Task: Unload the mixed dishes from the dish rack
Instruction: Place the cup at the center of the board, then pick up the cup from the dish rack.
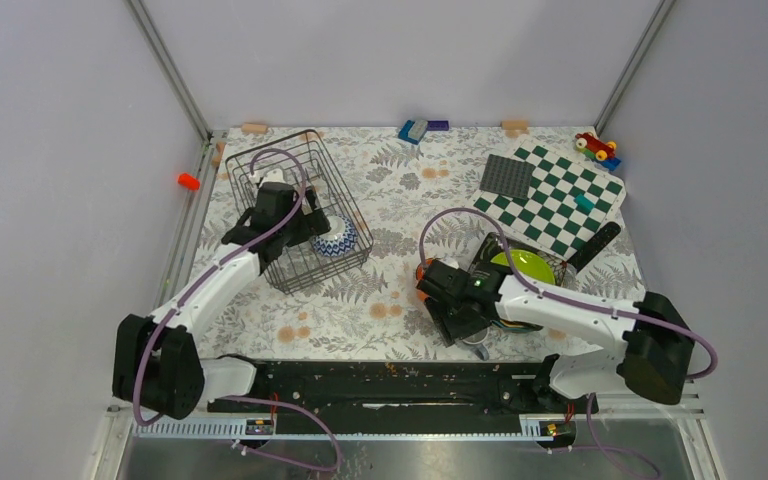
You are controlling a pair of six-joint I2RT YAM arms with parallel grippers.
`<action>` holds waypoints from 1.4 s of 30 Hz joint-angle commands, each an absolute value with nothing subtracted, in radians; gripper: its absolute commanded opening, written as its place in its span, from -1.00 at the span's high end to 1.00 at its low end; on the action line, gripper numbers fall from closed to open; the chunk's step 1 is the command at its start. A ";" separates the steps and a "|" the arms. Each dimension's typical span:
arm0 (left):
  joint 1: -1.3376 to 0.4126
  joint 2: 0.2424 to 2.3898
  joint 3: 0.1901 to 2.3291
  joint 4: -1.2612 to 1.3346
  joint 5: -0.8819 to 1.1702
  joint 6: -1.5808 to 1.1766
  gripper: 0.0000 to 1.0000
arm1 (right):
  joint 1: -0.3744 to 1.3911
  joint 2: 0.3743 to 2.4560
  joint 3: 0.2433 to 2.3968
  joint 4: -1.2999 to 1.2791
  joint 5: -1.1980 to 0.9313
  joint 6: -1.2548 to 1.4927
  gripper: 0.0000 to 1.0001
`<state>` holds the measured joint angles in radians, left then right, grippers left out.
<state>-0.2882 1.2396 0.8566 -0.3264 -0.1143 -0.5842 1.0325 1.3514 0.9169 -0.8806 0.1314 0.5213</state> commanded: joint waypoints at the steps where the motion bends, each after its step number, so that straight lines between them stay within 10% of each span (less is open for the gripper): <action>1: -0.314 1.286 0.940 -0.339 -0.208 -0.557 -0.98 | 1.040 1.258 0.952 -0.890 0.151 0.516 -0.32; 7: -0.319 1.352 0.967 -0.333 -0.219 -0.568 -0.97 | 1.040 1.088 0.940 -0.856 0.168 0.508 -0.99; 25: -0.190 1.695 1.263 -0.463 -0.247 -0.535 -0.97 | 1.040 0.698 0.751 -0.553 0.416 0.470 -0.99; 33: -0.178 1.800 1.321 -0.486 -0.225 -0.550 -0.66 | 1.040 0.616 0.698 -0.555 0.495 0.492 -0.99; 42: -0.177 1.781 1.290 -0.490 -0.184 -0.560 0.12 | 1.040 0.606 0.690 -0.582 0.552 0.504 -0.99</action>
